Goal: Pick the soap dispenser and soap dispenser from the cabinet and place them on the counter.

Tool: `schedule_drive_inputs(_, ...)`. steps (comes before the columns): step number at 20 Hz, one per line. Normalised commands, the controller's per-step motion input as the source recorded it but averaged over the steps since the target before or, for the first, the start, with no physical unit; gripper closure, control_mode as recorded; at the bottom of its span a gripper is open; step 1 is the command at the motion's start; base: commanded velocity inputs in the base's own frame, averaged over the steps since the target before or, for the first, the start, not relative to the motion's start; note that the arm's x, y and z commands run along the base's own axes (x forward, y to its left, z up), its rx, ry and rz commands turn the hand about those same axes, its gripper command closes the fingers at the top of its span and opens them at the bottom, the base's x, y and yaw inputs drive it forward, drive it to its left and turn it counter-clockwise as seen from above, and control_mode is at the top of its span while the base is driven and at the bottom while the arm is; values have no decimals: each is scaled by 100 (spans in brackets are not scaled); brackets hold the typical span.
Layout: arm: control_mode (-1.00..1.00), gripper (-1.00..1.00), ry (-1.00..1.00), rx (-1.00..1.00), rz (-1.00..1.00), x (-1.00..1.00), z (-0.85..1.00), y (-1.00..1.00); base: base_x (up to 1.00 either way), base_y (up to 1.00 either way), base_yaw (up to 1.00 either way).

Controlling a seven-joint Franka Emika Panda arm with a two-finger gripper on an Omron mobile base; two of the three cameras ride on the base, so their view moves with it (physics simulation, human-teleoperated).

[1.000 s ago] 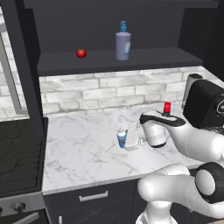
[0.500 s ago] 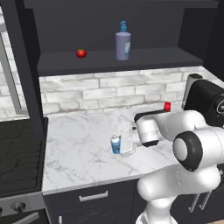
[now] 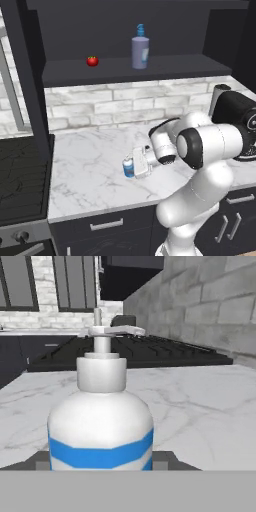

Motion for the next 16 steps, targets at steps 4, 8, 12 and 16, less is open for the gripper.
schedule_drive_inputs(4, -100, 100, -3, 0, 9, 8, -36, 17, 0, 0, 0)
schedule_drive_inputs(8, -100, 100, -5, 0, 8, 6, -32, 16, 0, 0, 0)
schedule_drive_inputs(12, -100, 100, -4, 1, 7, 2, -29, 19, 0, 0, 0)
schedule_drive_inputs(16, -100, -100, -3, 3, 6, 0, -24, 15, 0, 0, 0)
